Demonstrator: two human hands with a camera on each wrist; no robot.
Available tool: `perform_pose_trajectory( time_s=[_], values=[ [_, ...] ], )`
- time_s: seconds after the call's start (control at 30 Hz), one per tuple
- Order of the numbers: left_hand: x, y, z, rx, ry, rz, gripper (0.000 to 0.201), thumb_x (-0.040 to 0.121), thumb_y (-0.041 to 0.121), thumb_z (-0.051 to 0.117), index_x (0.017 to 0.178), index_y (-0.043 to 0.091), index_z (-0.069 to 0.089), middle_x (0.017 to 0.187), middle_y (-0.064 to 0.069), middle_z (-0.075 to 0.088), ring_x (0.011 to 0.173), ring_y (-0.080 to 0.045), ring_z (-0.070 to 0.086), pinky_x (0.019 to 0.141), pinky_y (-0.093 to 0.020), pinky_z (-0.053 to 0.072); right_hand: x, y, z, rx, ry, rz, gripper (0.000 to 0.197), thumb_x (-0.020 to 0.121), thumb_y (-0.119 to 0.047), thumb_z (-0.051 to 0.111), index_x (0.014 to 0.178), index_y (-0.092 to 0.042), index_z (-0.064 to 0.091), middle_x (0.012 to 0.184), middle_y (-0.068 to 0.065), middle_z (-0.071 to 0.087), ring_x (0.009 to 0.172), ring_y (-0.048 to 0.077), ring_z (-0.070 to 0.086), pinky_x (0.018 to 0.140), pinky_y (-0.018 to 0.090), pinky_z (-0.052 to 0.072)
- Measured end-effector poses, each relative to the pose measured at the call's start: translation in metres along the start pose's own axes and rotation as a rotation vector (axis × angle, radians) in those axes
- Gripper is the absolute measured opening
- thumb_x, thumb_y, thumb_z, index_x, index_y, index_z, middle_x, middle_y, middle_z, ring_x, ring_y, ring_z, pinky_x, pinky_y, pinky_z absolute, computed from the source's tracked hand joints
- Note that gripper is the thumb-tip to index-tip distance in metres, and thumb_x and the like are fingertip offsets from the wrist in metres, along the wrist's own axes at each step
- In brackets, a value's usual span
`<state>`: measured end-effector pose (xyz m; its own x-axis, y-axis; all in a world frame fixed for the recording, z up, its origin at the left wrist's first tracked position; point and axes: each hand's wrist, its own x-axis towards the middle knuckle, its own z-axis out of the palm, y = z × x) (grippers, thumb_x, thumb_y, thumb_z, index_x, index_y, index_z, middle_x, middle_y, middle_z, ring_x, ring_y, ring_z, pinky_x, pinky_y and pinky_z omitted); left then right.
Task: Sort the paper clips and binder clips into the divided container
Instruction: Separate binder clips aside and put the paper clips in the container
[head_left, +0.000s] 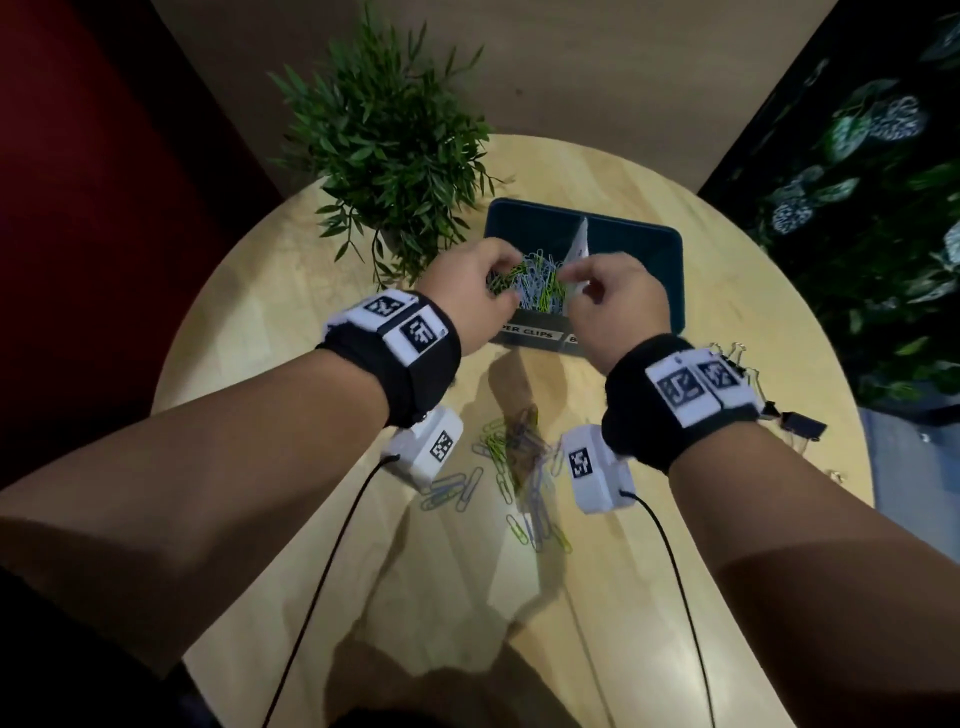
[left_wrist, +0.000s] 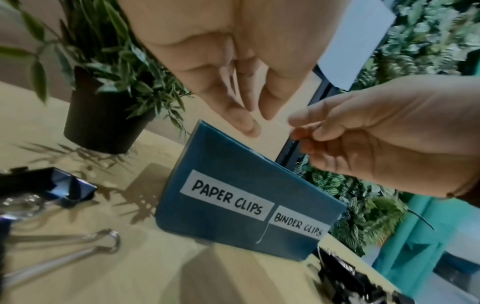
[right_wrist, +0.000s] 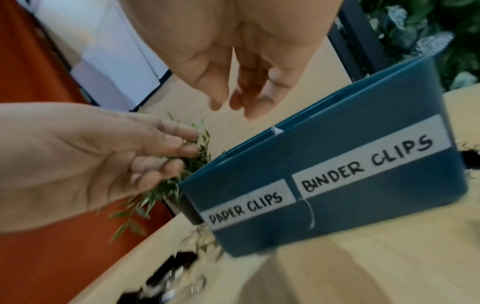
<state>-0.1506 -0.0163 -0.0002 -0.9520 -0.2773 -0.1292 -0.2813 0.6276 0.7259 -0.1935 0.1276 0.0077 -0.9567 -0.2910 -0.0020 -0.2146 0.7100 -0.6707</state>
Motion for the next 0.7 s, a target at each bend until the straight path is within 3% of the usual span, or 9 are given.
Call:
perform_pose_trajectory(
  time_s=[0.03, 0.1, 0.2, 0.27, 0.33, 0.43, 0.53, 0.63, 0.7],
  values=[
    [-0.01, 0.0, -0.003, 0.067, -0.009, 0.029, 0.03, 0.084, 0.017, 0.064, 0.114, 0.023, 0.058, 0.109, 0.005, 0.06, 0.08, -0.011, 0.059, 0.076, -0.027, 0.052, -0.009, 0.002, -0.001, -0.033, -0.004, -0.034, 0.024, 0.087, -0.004, 0.051, 0.096, -0.014, 0.07, 0.106, 0.003, 0.062, 0.093, 0.016, 0.056, 0.081, 0.019, 0.039],
    [-0.031, -0.006, -0.002, 0.185, -0.202, 0.023, 0.025, 0.081, 0.018, 0.067, 0.103, 0.024, 0.058, 0.098, 0.007, 0.058, 0.075, -0.011, 0.059, 0.067, -0.025, 0.051, -0.029, 0.01, 0.007, -0.177, -0.229, -0.081, 0.023, 0.087, -0.005, 0.05, 0.094, -0.013, 0.07, 0.099, 0.002, 0.062, 0.087, 0.014, 0.052, 0.079, 0.017, 0.036],
    [-0.058, -0.026, 0.015, 0.632, -0.721, -0.019, 0.033, 0.074, 0.028, 0.072, 0.102, 0.024, 0.054, 0.098, 0.001, 0.058, 0.083, -0.02, 0.059, 0.065, -0.029, 0.047, -0.055, 0.025, 0.032, -0.459, -0.698, -0.004, 0.044, 0.084, -0.011, 0.053, 0.128, -0.018, 0.052, 0.127, 0.008, 0.049, 0.114, 0.025, 0.048, 0.097, 0.033, 0.044],
    [-0.069, -0.041, 0.028, 0.844, -0.905, -0.022, 0.049, 0.072, 0.032, 0.076, 0.111, 0.018, 0.05, 0.106, -0.006, 0.056, 0.092, -0.026, 0.058, 0.066, -0.03, 0.043, -0.068, 0.033, 0.047, -0.555, -0.779, 0.046, 0.058, 0.081, -0.014, 0.055, 0.137, -0.02, 0.038, 0.132, 0.008, 0.037, 0.122, 0.029, 0.039, 0.101, 0.039, 0.042],
    [-0.076, -0.048, 0.036, 0.851, -0.902, -0.006, 0.048, 0.077, 0.025, 0.073, 0.116, 0.012, 0.049, 0.115, -0.011, 0.056, 0.102, -0.03, 0.058, 0.071, -0.032, 0.043, -0.077, 0.036, 0.057, -0.552, -0.8, -0.019, 0.057, 0.081, -0.012, 0.054, 0.135, -0.019, 0.039, 0.13, 0.008, 0.037, 0.121, 0.028, 0.038, 0.101, 0.036, 0.042],
    [-0.081, -0.05, 0.047, 0.738, -0.81, 0.01, 0.027, 0.086, 0.019, 0.062, 0.111, 0.01, 0.056, 0.113, -0.013, 0.061, 0.103, -0.031, 0.058, 0.075, -0.031, 0.043, -0.086, 0.04, 0.056, -0.476, -0.872, -0.096, 0.051, 0.084, -0.011, 0.051, 0.133, -0.024, 0.048, 0.126, 0.005, 0.043, 0.121, 0.024, 0.042, 0.102, 0.033, 0.041],
    [-0.084, -0.053, 0.053, 0.597, -0.683, -0.034, 0.021, 0.085, 0.021, 0.064, 0.103, 0.015, 0.056, 0.112, -0.011, 0.061, 0.096, -0.028, 0.056, 0.077, -0.032, 0.044, -0.093, 0.049, 0.036, -0.357, -0.75, 0.028, 0.053, 0.08, -0.014, 0.063, 0.13, -0.024, 0.05, 0.125, 0.003, 0.045, 0.119, 0.021, 0.047, 0.1, 0.031, 0.044],
    [-0.088, -0.056, 0.053, 0.475, -0.54, -0.059, 0.054, 0.074, 0.034, 0.076, 0.119, 0.018, 0.05, 0.122, -0.005, 0.049, 0.106, -0.025, 0.052, 0.087, -0.034, 0.045, -0.104, 0.058, 0.019, -0.411, -0.767, 0.234, 0.068, 0.069, -0.014, 0.078, 0.126, -0.02, 0.041, 0.123, 0.004, 0.046, 0.109, 0.023, 0.054, 0.084, 0.03, 0.049],
    [-0.091, -0.056, 0.052, 0.557, -0.508, -0.009, 0.086, 0.062, 0.048, 0.08, 0.133, 0.024, 0.039, 0.13, -0.001, 0.039, 0.116, -0.024, 0.042, 0.094, -0.035, 0.042, -0.117, 0.058, 0.021, -0.469, -0.832, 0.296, 0.075, 0.065, -0.015, 0.082, 0.123, -0.018, 0.034, 0.119, 0.005, 0.046, 0.103, 0.025, 0.056, 0.078, 0.03, 0.051]
  ],
)
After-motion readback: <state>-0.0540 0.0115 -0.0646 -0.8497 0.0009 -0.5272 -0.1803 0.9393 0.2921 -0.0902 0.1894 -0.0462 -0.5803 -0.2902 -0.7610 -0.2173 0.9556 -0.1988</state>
